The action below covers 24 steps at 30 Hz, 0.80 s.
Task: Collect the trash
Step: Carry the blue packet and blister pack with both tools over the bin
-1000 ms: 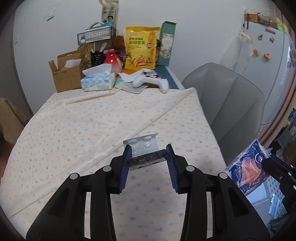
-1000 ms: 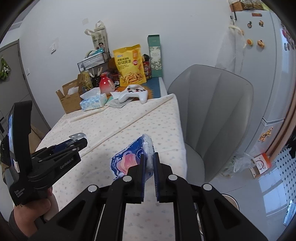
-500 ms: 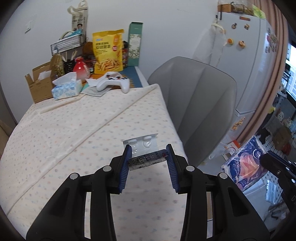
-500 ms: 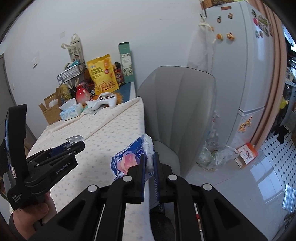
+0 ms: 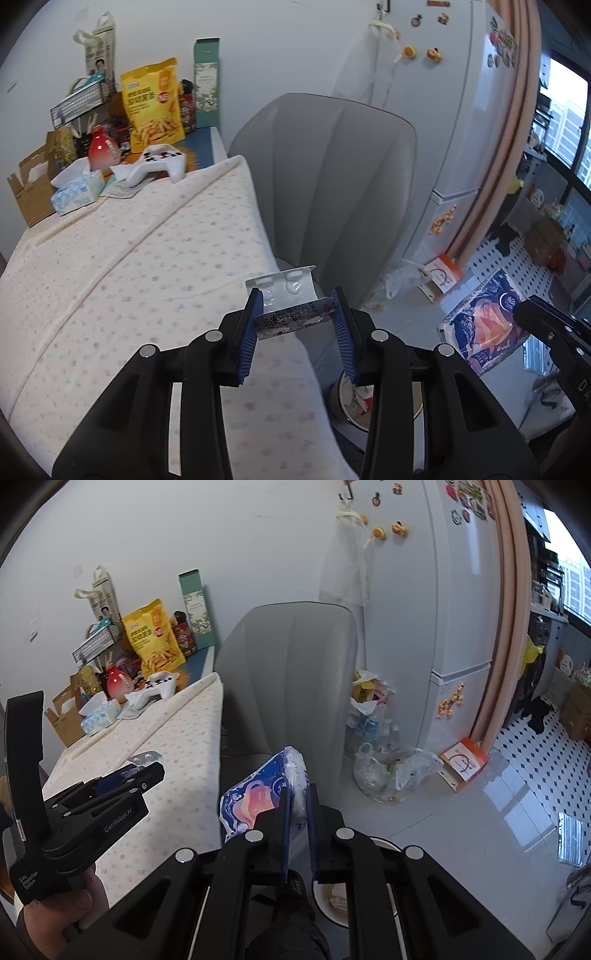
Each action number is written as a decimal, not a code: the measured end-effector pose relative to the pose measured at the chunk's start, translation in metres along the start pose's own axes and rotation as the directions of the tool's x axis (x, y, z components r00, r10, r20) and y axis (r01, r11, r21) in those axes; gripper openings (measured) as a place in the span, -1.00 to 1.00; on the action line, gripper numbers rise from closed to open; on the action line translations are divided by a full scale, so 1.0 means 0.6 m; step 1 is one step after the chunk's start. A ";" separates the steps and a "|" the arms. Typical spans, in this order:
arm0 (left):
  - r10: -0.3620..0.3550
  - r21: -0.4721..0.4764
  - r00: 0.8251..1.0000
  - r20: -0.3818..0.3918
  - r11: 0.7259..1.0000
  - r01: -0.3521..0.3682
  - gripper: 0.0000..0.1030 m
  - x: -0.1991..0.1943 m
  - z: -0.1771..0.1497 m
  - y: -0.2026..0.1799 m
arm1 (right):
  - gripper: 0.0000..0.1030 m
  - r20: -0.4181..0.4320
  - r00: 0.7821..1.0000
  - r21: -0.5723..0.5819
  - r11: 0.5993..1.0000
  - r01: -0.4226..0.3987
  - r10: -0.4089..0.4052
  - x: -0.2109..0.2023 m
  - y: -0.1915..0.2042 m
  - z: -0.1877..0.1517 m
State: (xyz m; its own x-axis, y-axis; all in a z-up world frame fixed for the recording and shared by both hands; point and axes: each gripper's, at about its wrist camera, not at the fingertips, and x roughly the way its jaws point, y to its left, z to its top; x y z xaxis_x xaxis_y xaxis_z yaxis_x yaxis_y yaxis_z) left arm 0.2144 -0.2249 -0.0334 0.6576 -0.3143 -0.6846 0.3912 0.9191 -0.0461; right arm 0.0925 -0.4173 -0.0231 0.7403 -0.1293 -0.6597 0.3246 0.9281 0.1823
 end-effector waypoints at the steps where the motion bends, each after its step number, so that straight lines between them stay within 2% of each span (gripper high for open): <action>1: -0.007 0.010 1.000 -0.005 1.000 0.007 -0.26 0.006 -0.001 -0.013 | -0.82 -0.002 1.000 0.007 1.000 0.005 -0.005 0.002 -0.010 0.000; 17: -0.080 0.122 0.992 -0.096 0.988 0.091 -0.26 0.105 -0.003 -0.176 | -0.82 -0.066 0.995 0.110 0.991 0.082 -0.075 0.046 -0.159 -0.014; 24: -0.075 0.141 0.988 -0.133 0.986 0.093 -0.26 0.145 -0.003 -0.202 | -0.80 -0.119 0.991 0.147 0.986 0.080 -0.063 0.096 -0.200 -0.021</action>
State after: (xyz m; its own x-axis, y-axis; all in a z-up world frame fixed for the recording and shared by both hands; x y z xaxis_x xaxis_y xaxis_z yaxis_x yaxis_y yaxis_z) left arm 0.2229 -0.3634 -0.0890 0.5353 -0.3476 -0.7699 0.5375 0.8432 -0.0070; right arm 0.0888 -0.5318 -0.0919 0.6429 -0.1446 -0.7522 0.4656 0.8535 0.2339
